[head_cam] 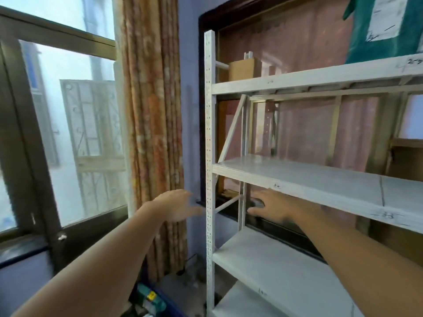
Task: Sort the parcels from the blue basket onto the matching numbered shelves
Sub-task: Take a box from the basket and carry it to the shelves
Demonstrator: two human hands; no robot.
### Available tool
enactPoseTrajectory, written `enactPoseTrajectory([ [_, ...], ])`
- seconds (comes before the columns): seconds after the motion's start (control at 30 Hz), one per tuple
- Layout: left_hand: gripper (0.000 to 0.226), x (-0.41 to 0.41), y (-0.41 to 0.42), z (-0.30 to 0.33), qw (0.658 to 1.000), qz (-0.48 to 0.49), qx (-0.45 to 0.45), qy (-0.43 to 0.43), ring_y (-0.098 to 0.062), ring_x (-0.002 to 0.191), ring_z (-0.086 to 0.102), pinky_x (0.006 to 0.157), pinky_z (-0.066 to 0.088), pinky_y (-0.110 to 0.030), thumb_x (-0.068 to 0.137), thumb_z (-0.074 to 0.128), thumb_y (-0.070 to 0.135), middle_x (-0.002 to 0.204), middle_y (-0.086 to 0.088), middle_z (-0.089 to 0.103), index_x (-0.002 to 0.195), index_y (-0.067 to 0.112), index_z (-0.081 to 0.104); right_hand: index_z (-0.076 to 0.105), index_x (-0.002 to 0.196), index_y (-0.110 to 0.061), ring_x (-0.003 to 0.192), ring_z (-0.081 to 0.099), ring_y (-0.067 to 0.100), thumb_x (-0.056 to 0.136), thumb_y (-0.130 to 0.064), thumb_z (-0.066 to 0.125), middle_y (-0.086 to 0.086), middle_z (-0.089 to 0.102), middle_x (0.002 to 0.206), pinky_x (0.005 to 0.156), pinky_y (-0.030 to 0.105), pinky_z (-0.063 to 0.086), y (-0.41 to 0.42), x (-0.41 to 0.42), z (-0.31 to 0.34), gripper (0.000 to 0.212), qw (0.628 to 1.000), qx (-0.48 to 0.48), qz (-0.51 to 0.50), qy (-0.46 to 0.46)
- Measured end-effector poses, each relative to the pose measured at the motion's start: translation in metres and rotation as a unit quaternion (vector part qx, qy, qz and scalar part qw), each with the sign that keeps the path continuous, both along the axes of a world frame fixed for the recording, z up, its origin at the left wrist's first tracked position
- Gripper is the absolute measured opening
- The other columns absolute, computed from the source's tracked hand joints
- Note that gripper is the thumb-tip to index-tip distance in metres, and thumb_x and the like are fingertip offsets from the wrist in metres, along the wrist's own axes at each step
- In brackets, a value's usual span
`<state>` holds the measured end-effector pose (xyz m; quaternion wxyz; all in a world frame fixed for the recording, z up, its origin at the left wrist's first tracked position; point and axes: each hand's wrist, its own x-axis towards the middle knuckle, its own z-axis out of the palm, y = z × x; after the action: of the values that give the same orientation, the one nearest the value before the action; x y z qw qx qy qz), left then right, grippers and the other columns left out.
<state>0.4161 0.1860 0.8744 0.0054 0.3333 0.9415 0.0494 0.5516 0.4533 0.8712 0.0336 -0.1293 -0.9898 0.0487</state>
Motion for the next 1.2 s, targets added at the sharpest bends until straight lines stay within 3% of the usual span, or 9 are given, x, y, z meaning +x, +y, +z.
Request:
enactPoseTrajectory([
  [0.13,0.093,-0.027,-0.063,-0.038,0.996,0.080,-0.010,-0.024,-0.026,0.138,0.046,0.113,0.040,-0.045,0.081,0.042,0.086,0.154,-0.003,0.044,0.148,0.021,0.046,0.022,0.160,-0.024,0.154,0.016,0.023,0.092,-0.070,0.045,0.003,0.019,0.167,0.122,0.047,0.024,-0.047,-0.067,-0.036,0.085,0.997,-0.024,0.068,-0.036],
  [0.2,0.093,-0.036,-0.088,-0.052,0.994,0.103,-0.013,-0.037,-0.026,0.146,0.038,0.118,0.034,-0.045,0.086,0.044,0.082,0.160,-0.003,0.037,0.155,0.020,0.036,0.021,0.160,-0.025,0.155,0.013,0.022,0.092,-0.071,0.045,0.001,0.016,0.168,0.123,0.047,0.021,-0.060,-0.097,-0.050,0.086,0.993,-0.039,0.096,-0.055],
  [0.33,0.089,-0.052,-0.126,-0.078,0.988,0.143,-0.011,-0.049,-0.024,0.147,0.037,0.119,0.033,-0.041,0.088,0.044,0.080,0.161,-0.002,0.037,0.156,0.022,0.036,0.016,0.161,-0.021,0.155,0.011,0.022,0.095,-0.069,0.044,0.003,0.013,0.168,0.123,0.044,0.019,-0.083,-0.147,-0.072,0.086,0.985,-0.036,0.145,-0.092],
  [0.47,0.098,-0.073,-0.144,-0.105,0.976,0.202,-0.033,-0.074,-0.022,0.153,0.025,0.124,0.024,-0.040,0.086,0.041,0.084,0.167,-0.001,0.025,0.160,0.022,0.027,0.013,0.161,-0.022,0.156,0.007,0.022,0.094,-0.072,0.039,0.001,0.011,0.169,0.124,0.046,0.017,-0.095,-0.189,-0.099,0.088,0.970,-0.009,0.201,-0.135],
  [0.87,0.098,-0.111,-0.129,-0.185,0.938,0.306,-0.031,-0.161,-0.025,0.151,0.029,0.121,0.029,-0.043,0.083,0.042,0.085,0.166,0.001,0.027,0.160,0.025,0.027,0.018,0.161,-0.022,0.154,0.015,0.022,0.094,-0.070,0.042,0.002,0.019,0.167,0.123,0.042,0.020,-0.082,-0.278,-0.171,0.085,0.935,0.029,0.297,-0.192],
  [1.2,0.099,-0.193,-0.143,-0.253,0.925,0.305,-0.048,-0.221,-0.026,0.146,0.038,0.117,0.036,-0.043,0.082,0.043,0.086,0.163,-0.001,0.034,0.158,0.024,0.030,0.018,0.161,-0.022,0.154,0.017,0.023,0.094,-0.068,0.044,0.003,0.018,0.167,0.122,0.042,0.022,-0.106,-0.364,-0.243,0.085,0.914,-0.001,0.308,-0.262],
])
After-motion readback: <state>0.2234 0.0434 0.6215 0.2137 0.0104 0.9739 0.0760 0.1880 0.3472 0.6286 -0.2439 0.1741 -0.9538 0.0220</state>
